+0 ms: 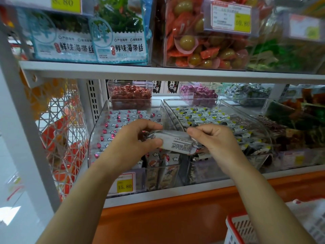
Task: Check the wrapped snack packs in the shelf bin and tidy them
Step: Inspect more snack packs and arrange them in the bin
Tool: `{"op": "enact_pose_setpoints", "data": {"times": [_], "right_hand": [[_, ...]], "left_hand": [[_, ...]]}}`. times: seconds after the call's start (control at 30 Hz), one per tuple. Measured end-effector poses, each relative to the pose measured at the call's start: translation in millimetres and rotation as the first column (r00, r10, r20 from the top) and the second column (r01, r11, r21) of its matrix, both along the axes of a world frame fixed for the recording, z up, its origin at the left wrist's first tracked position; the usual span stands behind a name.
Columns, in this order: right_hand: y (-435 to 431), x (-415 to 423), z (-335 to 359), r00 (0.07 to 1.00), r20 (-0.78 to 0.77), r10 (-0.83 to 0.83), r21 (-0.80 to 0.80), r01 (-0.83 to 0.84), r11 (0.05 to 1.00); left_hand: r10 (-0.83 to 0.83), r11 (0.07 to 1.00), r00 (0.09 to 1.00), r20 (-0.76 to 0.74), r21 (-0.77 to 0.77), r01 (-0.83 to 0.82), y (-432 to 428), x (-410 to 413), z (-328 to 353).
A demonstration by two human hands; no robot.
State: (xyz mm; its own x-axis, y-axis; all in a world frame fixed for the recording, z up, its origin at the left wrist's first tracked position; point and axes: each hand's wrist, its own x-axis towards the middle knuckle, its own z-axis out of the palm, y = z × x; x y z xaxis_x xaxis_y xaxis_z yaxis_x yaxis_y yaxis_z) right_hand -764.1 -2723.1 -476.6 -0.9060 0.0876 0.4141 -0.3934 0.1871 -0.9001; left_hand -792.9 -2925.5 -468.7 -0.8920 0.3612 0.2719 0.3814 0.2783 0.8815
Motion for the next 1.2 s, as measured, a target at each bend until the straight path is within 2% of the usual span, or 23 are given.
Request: {"op": "enact_pose_setpoints", "data": {"times": [0.13,0.23,0.3,0.37,0.43,0.5,0.6,0.67,0.77,0.87,0.97,1.07,1.2], "right_hand": [[-2.7,-2.5,-5.5,0.998,0.065,0.013,-0.152,-0.003,0.988],[-18.9,-2.5,-11.5,0.998,0.016,0.054,-0.229,-0.048,0.972],[-30.8,-1.8,-15.5,0.999,-0.037,0.030,-0.082,-0.033,0.996],[-34.4,-2.8,-16.8,0.991,-0.108,-0.079,0.096,0.089,0.991],[-30.1,-5.5,-12.8,0.973,-0.150,-0.178,0.043,0.187,0.982],[-20.2,-10.0,-8.2,0.954,-0.118,-0.274,-0.078,0.267,0.961],[-6.9,-19.0,-7.3,0.913,-0.062,-0.403,-0.122,0.394,0.911],[-5.2,-25.8,-7.1,0.896,-0.049,-0.442,-0.083,0.437,0.895],[-8.9,-36.6,-4.8,0.887,-0.086,-0.454,-0.022,0.454,0.891],[-15.5,-50.7,-0.3,0.882,-0.198,-0.427,0.135,0.456,0.879],[-21.8,-67.1,6.5,0.897,-0.260,-0.358,0.365,0.435,0.823],[-24.1,-79.8,17.8,0.920,-0.274,-0.279,0.623,0.391,0.678],[-28.4,-95.3,31.8,0.962,-0.176,-0.207,0.874,0.250,0.417]], "left_hand": [[0.065,0.994,0.998,-0.018,0.091,-0.063,3.3,-3.7,-5.6],[0.156,0.947,0.987,0.039,0.277,-0.160,8.7,-8.4,-7.9],[0.213,0.916,0.976,0.055,0.337,-0.219,13.5,-11.1,-8.8],[0.235,0.920,0.971,0.042,0.314,-0.236,17.4,-12.8,-10.0],[0.207,0.936,0.978,0.027,0.286,-0.206,21.6,-13.5,-10.7],[0.221,0.962,0.973,-0.060,0.180,-0.207,23.3,-16.8,-11.7],[0.267,0.947,0.936,-0.231,-0.116,-0.298,21.3,-25.0,-14.5],[0.203,0.901,0.938,-0.282,-0.321,-0.291,23.5,-30.2,-17.8],[0.072,0.747,0.948,-0.309,-0.614,-0.256,31.1,-36.8,-27.9],[0.018,0.643,0.955,-0.295,-0.728,-0.237,35.5,-44.4,-38.1],[0.017,0.634,0.955,-0.297,-0.735,-0.240,35.3,-48.6,-41.0],[0.012,0.670,0.956,-0.293,-0.708,-0.225,33.1,-48.4,-37.8],[0.024,0.683,0.952,-0.305,-0.691,-0.238,24.5,-45.6,-31.9]]}}
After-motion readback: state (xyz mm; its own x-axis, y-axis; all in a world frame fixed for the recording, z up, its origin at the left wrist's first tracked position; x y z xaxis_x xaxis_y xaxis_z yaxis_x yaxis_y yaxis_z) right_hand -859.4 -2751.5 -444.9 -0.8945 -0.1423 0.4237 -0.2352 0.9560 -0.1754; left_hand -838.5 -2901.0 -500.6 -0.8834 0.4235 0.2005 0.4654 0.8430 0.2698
